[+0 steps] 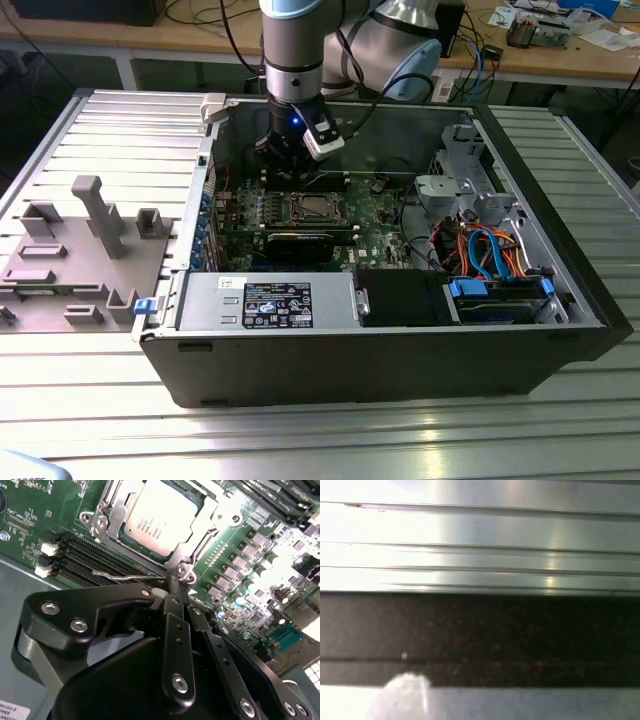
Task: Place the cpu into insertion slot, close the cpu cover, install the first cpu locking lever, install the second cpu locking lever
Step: 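Install the first cpu locking lever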
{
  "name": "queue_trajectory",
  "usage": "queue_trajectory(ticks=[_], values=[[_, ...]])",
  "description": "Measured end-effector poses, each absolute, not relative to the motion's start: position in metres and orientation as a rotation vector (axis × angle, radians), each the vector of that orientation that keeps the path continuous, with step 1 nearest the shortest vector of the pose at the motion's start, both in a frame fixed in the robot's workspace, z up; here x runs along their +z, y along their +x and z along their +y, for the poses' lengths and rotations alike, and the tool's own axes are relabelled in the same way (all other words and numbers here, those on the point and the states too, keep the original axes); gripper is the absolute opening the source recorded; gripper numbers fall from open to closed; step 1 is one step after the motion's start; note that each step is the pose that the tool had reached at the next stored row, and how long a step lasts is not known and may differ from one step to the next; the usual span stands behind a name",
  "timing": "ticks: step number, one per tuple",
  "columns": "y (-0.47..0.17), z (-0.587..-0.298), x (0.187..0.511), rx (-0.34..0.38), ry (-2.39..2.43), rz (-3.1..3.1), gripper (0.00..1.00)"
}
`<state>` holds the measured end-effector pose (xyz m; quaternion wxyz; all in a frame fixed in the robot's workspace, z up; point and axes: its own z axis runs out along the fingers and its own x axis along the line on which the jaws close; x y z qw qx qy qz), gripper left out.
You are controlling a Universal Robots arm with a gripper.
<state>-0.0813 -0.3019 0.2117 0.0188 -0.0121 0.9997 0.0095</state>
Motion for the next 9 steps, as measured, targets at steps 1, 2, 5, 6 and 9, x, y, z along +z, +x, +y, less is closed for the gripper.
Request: queue_trajectory(ticks=[1, 2, 5, 6, 9], values=[[-0.081, -0.302, 0.211, 0.029, -0.038, 3.104, 0.11], [-0.079, -0.302, 0.211, 0.029, -0.037, 3.104, 0.11], [-0.072, -0.302, 0.211, 0.029, -0.037, 3.104, 0.11], [-0.07, -0.302, 0.21, 0.029, -0.037, 3.105, 0.11], [-0.066, -0.302, 0.209, 0.029, -0.037, 3.105, 0.11]])
